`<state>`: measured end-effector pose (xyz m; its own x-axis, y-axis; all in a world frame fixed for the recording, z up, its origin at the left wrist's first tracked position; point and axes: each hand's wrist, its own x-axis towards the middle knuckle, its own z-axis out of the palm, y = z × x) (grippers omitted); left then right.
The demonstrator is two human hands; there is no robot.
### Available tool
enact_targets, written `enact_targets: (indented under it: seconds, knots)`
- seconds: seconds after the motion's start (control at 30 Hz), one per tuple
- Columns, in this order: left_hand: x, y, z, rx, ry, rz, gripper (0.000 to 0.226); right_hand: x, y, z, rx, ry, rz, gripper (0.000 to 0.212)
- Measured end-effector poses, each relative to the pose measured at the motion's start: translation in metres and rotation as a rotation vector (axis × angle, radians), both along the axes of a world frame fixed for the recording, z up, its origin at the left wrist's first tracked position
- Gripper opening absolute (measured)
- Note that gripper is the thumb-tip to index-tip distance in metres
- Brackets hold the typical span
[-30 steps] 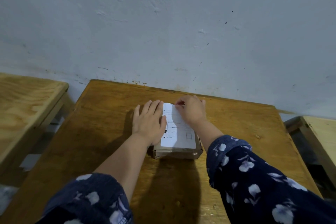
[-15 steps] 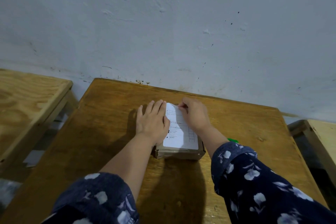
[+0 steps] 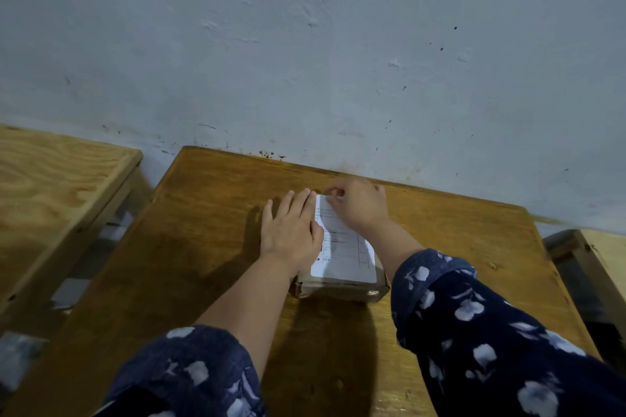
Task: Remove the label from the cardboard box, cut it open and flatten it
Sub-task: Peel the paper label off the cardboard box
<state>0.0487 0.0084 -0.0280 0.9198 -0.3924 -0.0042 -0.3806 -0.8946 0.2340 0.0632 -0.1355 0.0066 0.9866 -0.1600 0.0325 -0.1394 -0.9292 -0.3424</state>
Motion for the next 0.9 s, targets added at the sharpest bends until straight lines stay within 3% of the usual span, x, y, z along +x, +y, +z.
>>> enact_targets:
  seconds: [0.17,0.9]
  knots:
    - [0.001,0.001,-0.001,-0.003,0.01,0.006,0.059,0.01,0.008,0.001,-0.01,0.007,-0.014,0.012]
    - [0.002,-0.001,-0.001,0.037,0.041,0.021,0.058,-0.032,-0.024,-0.013,0.071,-0.157,0.142,0.009]
